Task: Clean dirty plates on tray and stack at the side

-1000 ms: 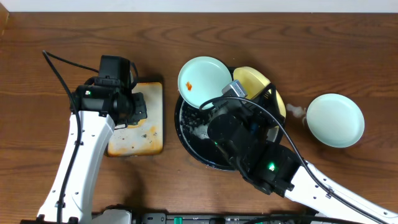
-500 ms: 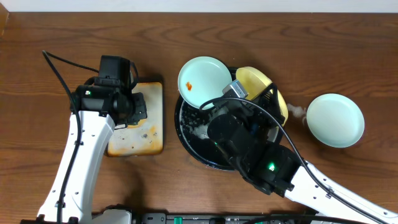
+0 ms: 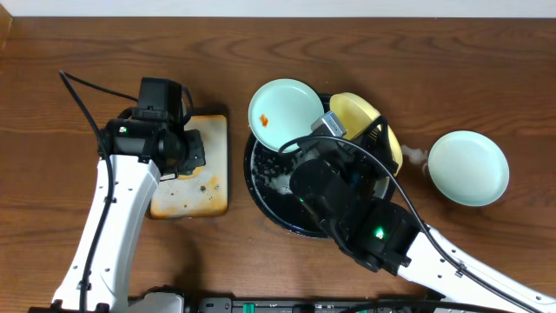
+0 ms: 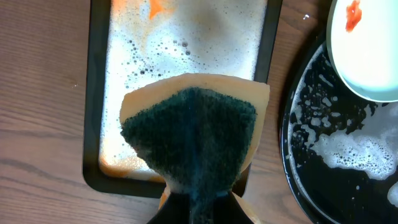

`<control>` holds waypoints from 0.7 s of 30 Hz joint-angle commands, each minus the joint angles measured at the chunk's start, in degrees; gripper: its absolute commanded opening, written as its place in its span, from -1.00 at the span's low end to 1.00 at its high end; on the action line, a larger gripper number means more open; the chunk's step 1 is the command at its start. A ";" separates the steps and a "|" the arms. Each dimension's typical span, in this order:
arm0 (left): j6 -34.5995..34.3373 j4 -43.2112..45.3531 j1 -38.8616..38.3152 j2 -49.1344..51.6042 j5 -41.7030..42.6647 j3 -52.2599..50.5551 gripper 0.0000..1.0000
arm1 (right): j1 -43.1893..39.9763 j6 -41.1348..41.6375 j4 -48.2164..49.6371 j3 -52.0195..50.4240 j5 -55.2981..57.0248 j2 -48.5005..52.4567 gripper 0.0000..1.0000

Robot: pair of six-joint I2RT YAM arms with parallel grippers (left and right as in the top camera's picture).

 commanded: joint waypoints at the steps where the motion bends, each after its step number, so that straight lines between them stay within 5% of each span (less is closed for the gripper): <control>1: 0.46 -0.28 0.31 0.02 -0.50 1.22 -0.84 | 0.48 -0.37 0.20 0.79 1.86 -0.76 -0.98; 21: 0.48 -0.22 0.31 0.02 -0.55 1.22 -0.85 | 0.42 2.84 0.59 0.79 1.73 -0.76 -0.98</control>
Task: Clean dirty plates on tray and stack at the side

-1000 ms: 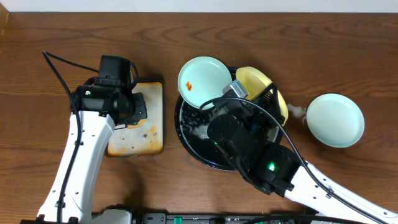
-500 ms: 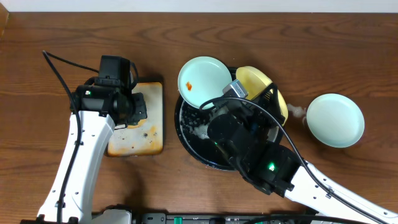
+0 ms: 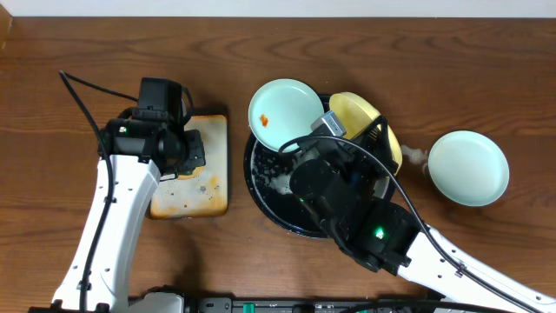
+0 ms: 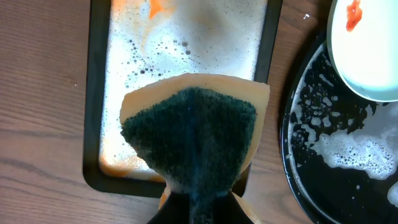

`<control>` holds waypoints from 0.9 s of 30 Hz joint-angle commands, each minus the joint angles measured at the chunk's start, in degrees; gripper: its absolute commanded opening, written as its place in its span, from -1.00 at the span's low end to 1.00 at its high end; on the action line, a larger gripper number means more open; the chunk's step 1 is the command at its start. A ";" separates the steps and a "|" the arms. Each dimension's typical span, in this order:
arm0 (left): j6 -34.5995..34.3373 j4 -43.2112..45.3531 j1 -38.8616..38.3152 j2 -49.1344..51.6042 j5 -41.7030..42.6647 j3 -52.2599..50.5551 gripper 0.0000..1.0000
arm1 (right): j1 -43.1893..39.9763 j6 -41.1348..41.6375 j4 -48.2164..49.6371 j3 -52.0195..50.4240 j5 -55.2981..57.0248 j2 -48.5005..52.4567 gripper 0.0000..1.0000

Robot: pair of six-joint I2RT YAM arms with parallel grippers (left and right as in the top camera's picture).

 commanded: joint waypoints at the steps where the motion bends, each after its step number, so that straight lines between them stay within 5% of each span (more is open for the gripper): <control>1: 0.48 -0.15 0.31 0.02 -0.57 1.22 -0.85 | 0.26 3.78 0.13 0.76 1.46 -0.76 -0.98; 12: 0.48 -0.20 0.31 0.02 -0.52 1.22 -0.84 | -11.76 22.58 -6.54 1.01 -14.45 -0.83 -0.98; 27: 0.48 -0.17 0.31 0.02 -0.52 1.22 -0.84 | -43.21 43.06 -24.79 10.43 -70.42 -0.87 -0.98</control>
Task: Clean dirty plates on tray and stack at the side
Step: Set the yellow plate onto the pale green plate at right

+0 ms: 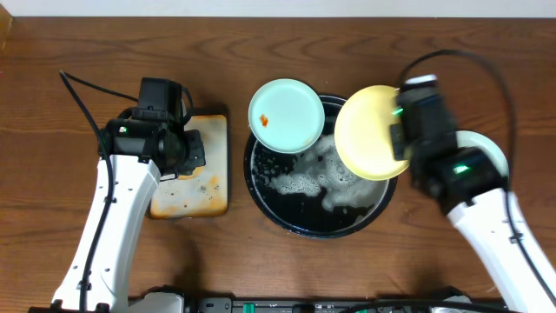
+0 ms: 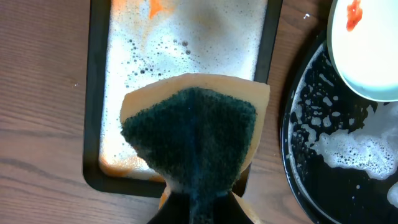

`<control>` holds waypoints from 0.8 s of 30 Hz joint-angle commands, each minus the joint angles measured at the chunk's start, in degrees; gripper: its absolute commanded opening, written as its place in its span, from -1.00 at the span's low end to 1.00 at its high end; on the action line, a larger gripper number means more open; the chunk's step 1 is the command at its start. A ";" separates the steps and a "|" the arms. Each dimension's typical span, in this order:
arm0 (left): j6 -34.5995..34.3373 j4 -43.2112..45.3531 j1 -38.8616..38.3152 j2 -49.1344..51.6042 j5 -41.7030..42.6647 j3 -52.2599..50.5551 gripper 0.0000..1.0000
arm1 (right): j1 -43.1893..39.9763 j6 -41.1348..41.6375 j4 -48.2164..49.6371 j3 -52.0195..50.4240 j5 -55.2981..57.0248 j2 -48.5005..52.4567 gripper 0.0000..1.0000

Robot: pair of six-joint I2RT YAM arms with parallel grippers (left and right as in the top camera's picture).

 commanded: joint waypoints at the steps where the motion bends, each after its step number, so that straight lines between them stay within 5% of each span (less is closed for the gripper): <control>1: 0.48 -0.17 0.31 0.02 -0.50 1.22 -0.84 | -9.33 6.58 -2.10 2.47 -19.78 -0.87 -0.98; 6: 0.48 -0.15 0.31 0.02 -0.50 1.22 -0.84 | -24.83 8.15 -5.01 2.47 -32.89 -0.59 -0.98; 12: 0.48 -0.17 0.31 0.02 -0.50 1.22 -0.84 | -40.39 8.57 -5.38 2.43 -33.55 2.86 -0.98; 24: 0.48 -0.17 0.31 0.02 -0.48 1.22 -0.83 | -51.19 8.74 -5.51 2.36 -27.82 19.04 -0.98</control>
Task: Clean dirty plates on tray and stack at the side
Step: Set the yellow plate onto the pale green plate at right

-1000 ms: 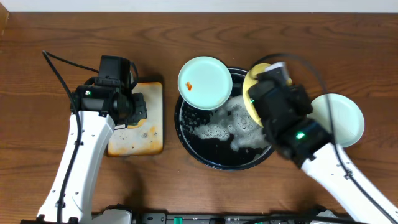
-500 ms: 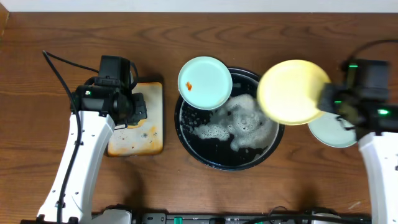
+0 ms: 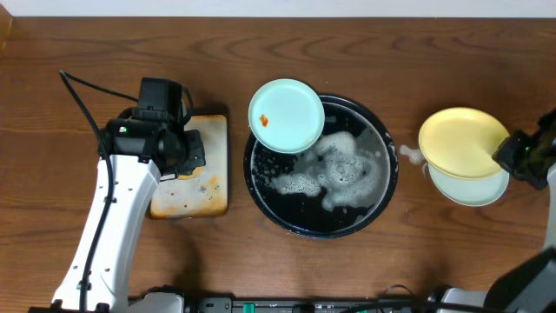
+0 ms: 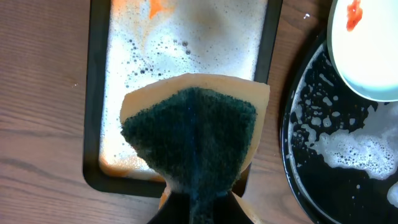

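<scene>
A pale teal plate (image 3: 286, 115) with a red smear leans on the upper left rim of the round black tray (image 3: 384, 204), which holds foam. In the left wrist view that dirty plate (image 4: 367, 50) shows at the top right. My left gripper (image 4: 198, 208) is shut on a dark green and tan sponge (image 4: 189, 134) over the rectangular soap tray (image 4: 93, 93). At the far right my right gripper (image 3: 511, 153) is shut on the edge of a yellow plate (image 3: 460, 141), held just over a clean teal plate (image 3: 473, 189).
The soap tray (image 3: 204, 204) with orange-tinted suds sits left of the round tray. A small blob of foam (image 3: 410, 156) lies on the wood between the round tray and the stacked plates. Bare wooden table surrounds everything.
The right gripper has carried the yellow plate from over the round tray's right rim to above the teal plate at the right. The left arm and sponge have not moved.
At first the right arm lay across the round tray, with the yellow plate at its far right rim. Then the arm reached in from the right, holding the yellow plate over the tray's right edge. Now the plate is over the teal plate. The left gripper held the sponge throughout.
</scene>
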`<control>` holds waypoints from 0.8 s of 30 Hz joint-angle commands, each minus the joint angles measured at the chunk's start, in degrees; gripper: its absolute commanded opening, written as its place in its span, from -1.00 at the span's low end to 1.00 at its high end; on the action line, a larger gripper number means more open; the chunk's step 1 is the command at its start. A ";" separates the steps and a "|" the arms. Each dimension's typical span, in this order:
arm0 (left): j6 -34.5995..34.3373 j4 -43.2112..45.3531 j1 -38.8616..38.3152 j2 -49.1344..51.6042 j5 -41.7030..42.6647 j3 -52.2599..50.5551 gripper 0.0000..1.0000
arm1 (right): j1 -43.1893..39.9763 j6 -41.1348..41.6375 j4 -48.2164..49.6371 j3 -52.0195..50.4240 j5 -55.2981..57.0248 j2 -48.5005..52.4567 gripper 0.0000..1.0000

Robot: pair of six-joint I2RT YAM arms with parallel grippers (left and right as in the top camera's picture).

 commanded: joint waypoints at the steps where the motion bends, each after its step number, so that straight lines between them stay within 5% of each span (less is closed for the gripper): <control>1: 0.48 -0.13 0.31 0.02 -0.50 1.22 -0.84 | -1.86 1.09 -0.02 1.01 1.57 3.52 -0.98; 9: 0.48 -0.13 0.31 0.02 -0.48 1.22 -0.84 | -2.80 1.55 -0.02 0.94 4.59 8.76 -0.97; 17: 0.48 -0.13 0.31 0.02 -0.48 1.22 -0.83 | -2.69 2.34 0.31 1.07 6.05 8.02 -0.68; 20: 0.48 -0.15 0.31 0.02 -0.48 1.22 -0.83 | -2.01 1.20 0.85 1.11 0.55 4.72 -0.61; 24: 0.48 -0.07 0.31 0.02 -0.48 1.22 -0.82 | 1.97 -5.68 3.10 1.11 -18.18 -1.66 -0.28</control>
